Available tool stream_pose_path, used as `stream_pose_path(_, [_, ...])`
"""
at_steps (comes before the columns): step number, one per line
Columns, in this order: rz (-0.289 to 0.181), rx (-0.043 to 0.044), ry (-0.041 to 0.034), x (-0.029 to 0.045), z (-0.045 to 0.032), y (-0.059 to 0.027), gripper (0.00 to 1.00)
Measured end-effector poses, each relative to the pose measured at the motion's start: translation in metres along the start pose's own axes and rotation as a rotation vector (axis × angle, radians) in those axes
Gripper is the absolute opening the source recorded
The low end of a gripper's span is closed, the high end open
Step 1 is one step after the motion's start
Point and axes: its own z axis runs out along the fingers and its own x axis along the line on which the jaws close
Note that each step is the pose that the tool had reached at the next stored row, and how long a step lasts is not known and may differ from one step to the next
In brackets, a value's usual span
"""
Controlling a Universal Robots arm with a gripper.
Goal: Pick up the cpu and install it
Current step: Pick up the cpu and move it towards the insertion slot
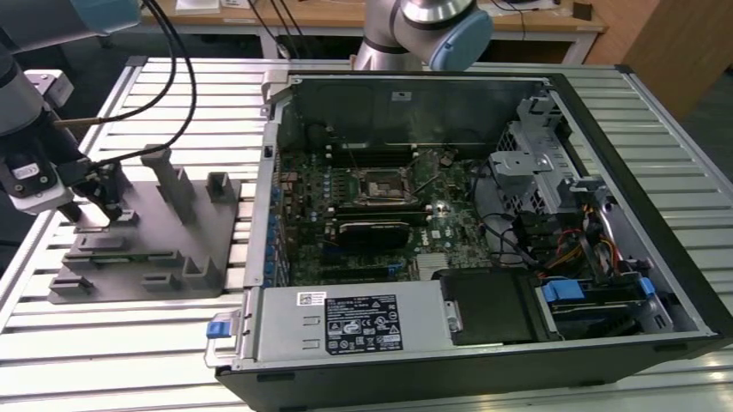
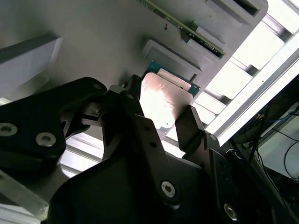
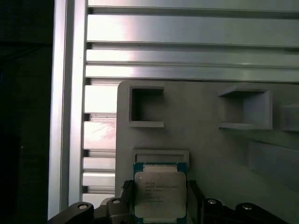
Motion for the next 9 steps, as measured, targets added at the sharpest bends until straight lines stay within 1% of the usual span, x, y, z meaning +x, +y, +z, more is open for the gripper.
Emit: stream_pose_path(9, [0.0, 0.0001, 0.0001, 0.0, -0.0218, 0.0006, 0.54])
